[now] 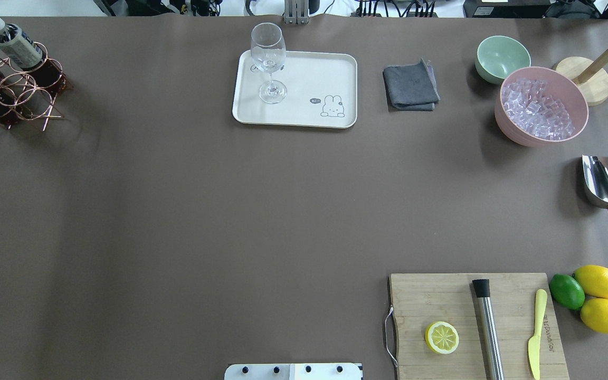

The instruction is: Take tea from basket to plate

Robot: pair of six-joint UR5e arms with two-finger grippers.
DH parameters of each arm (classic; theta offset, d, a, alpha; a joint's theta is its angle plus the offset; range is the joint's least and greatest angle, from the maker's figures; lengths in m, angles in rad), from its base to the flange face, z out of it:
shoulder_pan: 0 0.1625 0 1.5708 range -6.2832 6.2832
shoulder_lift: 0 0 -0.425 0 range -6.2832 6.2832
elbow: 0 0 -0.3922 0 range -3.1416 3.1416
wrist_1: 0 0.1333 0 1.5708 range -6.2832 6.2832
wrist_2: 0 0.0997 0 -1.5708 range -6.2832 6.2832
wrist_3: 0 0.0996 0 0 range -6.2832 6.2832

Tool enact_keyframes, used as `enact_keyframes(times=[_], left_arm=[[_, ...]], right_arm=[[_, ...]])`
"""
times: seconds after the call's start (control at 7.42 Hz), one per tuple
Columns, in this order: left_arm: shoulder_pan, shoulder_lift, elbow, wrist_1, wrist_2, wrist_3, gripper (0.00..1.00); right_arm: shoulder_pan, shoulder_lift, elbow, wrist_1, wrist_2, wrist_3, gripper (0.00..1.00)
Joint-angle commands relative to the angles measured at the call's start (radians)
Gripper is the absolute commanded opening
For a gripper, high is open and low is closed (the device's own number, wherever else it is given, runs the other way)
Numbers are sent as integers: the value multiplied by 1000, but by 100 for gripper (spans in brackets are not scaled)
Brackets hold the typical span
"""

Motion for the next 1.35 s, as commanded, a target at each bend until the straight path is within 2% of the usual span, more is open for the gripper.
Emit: enact_keyframes(times=[0.0,0.81,1.21], left_arm=[[0,0,-1,4,0,0,98],[9,-6,-6,7,-2,0,98],[9,-6,31,16,-91,2,98]], right_arm=[[1,0,-1,0,0,0,100],[1,0,1,0,2,0,100],[1,0,2,0,0,0,100]])
